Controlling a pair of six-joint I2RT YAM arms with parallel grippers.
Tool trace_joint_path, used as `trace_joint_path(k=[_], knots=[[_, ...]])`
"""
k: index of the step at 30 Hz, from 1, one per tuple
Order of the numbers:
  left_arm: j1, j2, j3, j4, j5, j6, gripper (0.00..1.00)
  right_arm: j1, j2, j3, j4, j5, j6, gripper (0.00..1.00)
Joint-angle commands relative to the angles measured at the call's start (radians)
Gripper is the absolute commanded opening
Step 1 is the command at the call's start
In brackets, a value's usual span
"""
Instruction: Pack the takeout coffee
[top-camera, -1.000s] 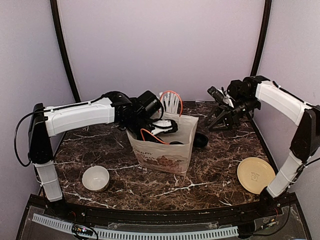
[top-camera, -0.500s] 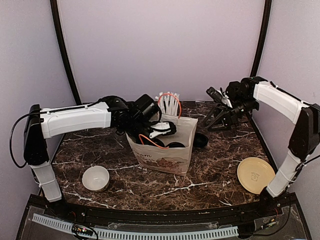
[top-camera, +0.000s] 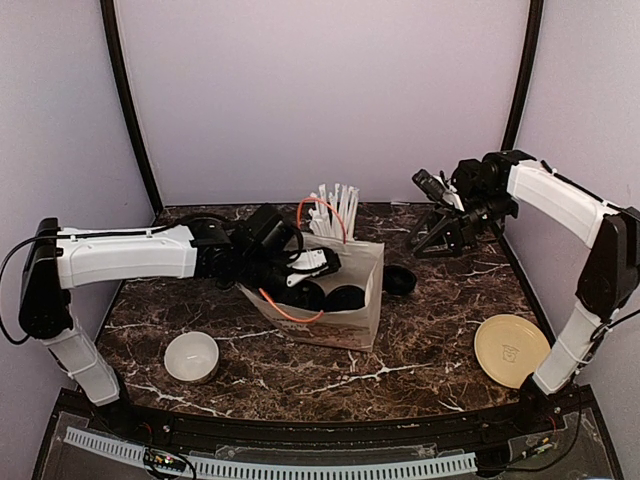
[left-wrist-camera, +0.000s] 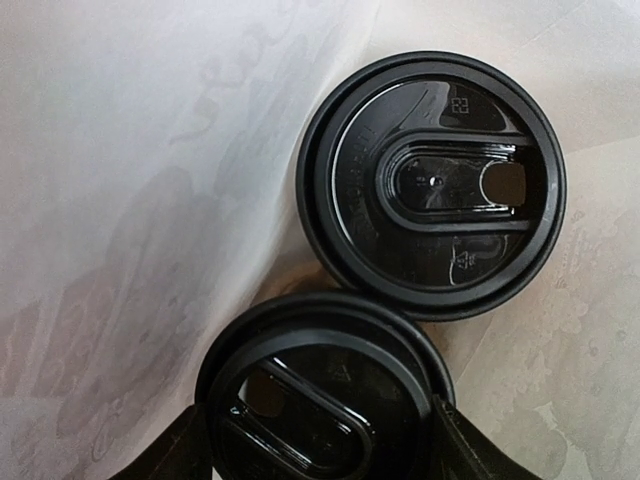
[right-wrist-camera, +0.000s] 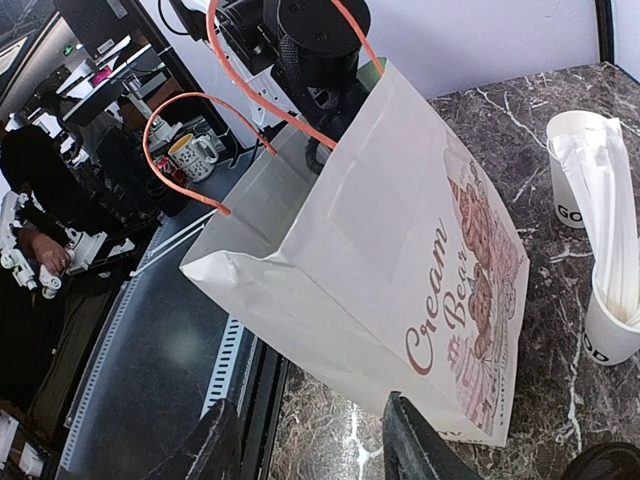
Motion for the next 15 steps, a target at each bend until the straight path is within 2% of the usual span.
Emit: trace_joint_path(k=[1,4,9,15], knots=[[-0.007,0.087,-0.032,-0.051,0.067,0.009,0.32,-0.005,0.006,0.019,-0.007,-0.017,0.008,0.48],[-0.007,0.136,0.009,-0.069,-0.012,0.034,0.32,-0.005,-0.006,0.015,-0.008,-0.013,0.007,0.48],[-0.013,0.182,0.074,-0.109,-0.040,0.062,0.31,-0.005,-0.023,-0.009,-0.008,-0.005,0.004,0.48],[-0.049,0.272,0.212,-0.321,-0.080,0.023,0.31,-0.005,-0.025,0.010,-0.006,0.002,0.015,0.48]])
